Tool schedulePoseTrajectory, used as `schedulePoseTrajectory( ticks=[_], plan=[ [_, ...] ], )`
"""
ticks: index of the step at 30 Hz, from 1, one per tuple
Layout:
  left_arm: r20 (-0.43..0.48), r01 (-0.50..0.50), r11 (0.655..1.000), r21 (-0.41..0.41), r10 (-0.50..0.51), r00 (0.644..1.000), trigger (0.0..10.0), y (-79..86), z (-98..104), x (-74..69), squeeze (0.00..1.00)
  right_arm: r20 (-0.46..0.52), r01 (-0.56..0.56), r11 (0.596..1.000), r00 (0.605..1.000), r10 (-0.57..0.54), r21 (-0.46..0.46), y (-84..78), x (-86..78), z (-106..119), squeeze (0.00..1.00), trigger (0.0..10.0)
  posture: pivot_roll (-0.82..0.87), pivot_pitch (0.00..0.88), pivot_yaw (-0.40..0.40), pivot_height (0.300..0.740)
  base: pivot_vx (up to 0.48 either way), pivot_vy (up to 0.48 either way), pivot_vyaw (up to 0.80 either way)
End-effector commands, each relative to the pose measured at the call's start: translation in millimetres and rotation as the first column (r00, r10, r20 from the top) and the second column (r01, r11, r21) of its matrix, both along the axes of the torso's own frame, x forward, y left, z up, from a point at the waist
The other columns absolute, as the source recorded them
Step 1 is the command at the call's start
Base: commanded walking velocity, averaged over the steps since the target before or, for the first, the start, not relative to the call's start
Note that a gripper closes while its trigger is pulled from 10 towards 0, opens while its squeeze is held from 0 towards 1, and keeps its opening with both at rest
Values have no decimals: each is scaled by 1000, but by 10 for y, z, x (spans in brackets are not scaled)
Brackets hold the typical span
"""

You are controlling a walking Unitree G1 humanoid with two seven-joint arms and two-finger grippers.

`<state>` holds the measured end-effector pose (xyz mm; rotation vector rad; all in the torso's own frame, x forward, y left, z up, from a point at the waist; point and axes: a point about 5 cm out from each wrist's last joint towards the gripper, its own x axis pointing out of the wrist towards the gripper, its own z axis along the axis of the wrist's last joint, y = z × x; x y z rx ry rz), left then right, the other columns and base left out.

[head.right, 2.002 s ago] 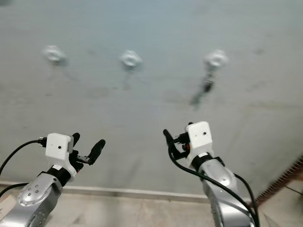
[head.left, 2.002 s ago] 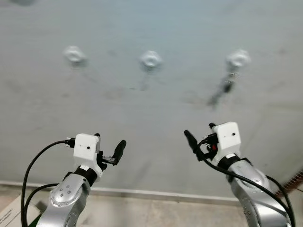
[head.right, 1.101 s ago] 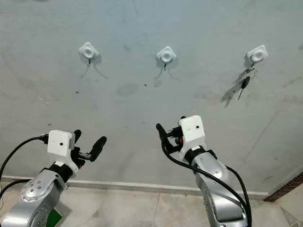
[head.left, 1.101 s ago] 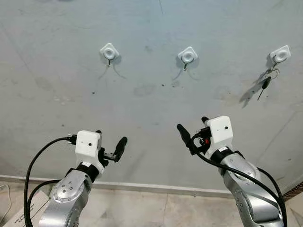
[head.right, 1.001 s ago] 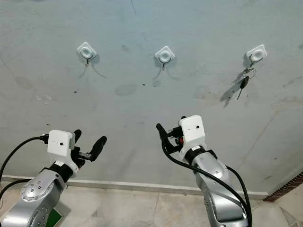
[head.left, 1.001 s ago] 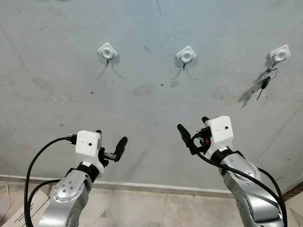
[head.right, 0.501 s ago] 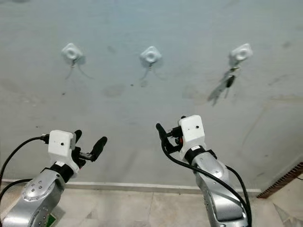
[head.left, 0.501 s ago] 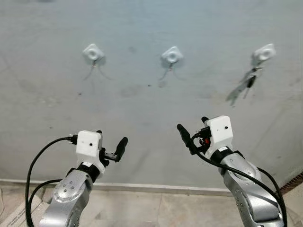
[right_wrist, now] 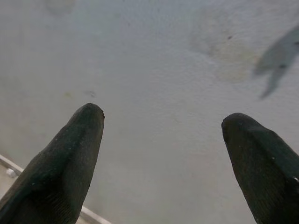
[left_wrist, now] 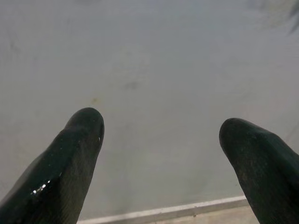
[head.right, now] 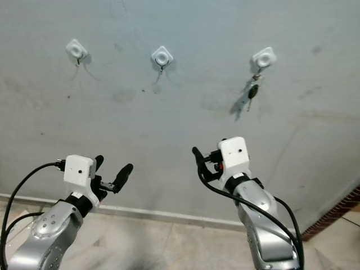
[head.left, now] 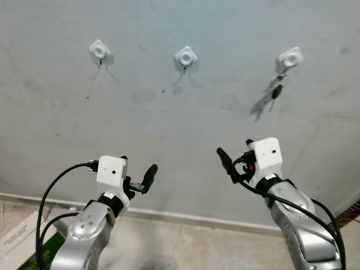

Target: Hang keys on a hook

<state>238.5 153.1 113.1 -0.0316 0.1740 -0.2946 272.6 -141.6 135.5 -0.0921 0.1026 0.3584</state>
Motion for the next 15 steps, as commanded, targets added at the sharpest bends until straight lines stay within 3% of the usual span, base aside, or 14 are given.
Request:
schedulePoseTrajectory(
  ticks=[1,4,15],
  plan=[
    [7,6,1000,-2,-6,1000,10000,-4,24,12,0,13,0,1000,1000,1,-16,-16,9,26,0,10000,23,0,25,740,0,0,0],
    [6,8,1000,-1,-8,1000,10000,-6,23,12,0,13,0,1000,1000,0,-17,-18,9,23,0,10000,23,0,25,740,0,0,0],
    [1,15,1000,1,-15,1000,10000,-19,12,7,0,10,1,1000,1000,-1,-23,-27,8,7,0,10000,23,0,24,740,-351,0,0]
  ],
)
